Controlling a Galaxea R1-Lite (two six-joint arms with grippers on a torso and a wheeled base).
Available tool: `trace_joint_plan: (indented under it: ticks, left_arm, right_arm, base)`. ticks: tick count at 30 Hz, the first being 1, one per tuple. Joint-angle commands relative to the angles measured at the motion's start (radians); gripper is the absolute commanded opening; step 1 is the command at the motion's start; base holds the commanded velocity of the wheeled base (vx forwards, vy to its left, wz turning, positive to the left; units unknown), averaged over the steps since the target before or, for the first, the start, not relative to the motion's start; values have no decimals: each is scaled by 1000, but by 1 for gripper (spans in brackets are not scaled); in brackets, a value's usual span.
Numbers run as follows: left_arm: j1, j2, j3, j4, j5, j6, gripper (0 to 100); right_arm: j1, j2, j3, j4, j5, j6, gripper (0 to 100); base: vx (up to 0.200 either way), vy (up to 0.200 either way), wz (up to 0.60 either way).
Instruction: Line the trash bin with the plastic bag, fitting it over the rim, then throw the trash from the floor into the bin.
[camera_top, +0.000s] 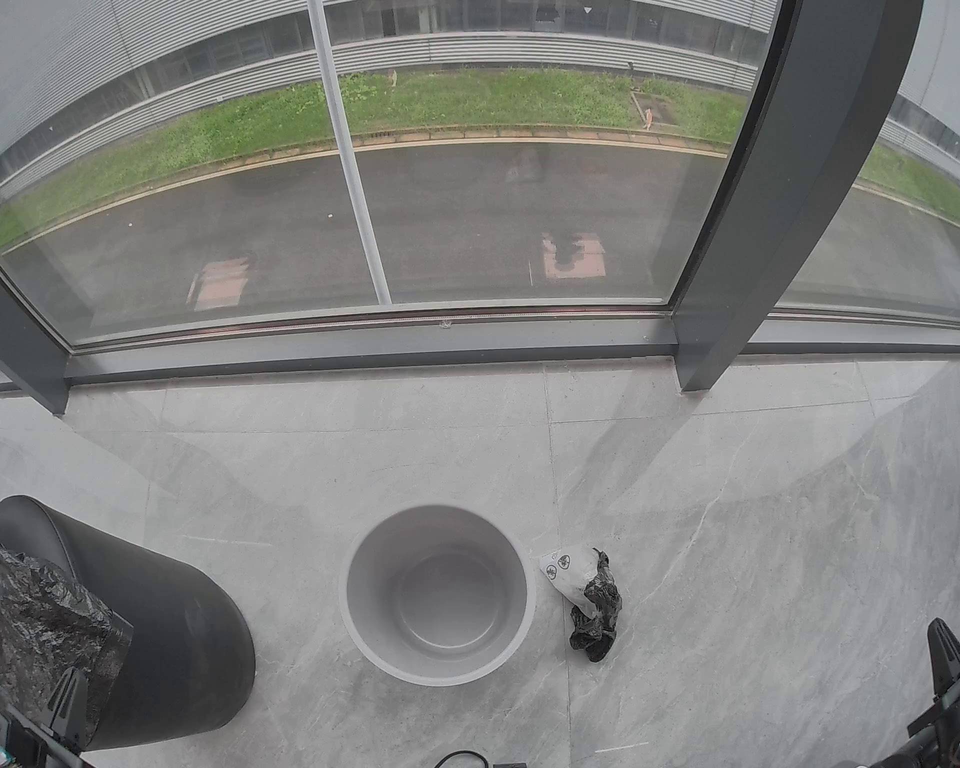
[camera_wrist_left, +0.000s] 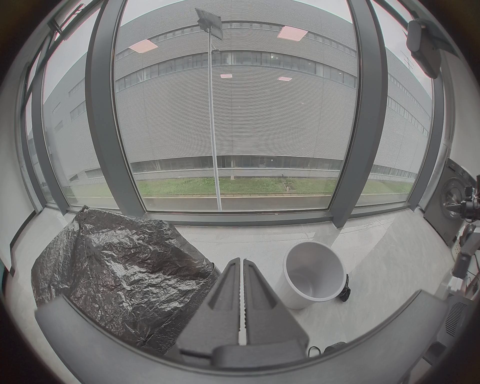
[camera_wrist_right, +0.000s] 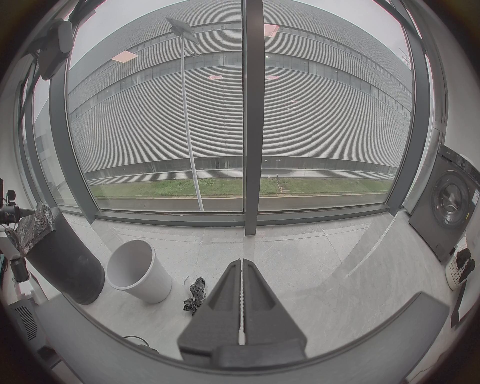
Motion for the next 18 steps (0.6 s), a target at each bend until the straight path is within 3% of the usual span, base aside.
trace_joint_plan:
  ticks: [1, 18]
  left_arm:
    - [0, -17, 18, 0, 0, 0, 0]
    - [0, -17, 18, 0, -2, 1, 0]
  right_arm:
    - [0, -15, 18, 0, 0, 0, 0]
    - [0, -15, 18, 0, 0, -3, 0]
  base:
    - [0, 0, 0]
    - [0, 0, 0]
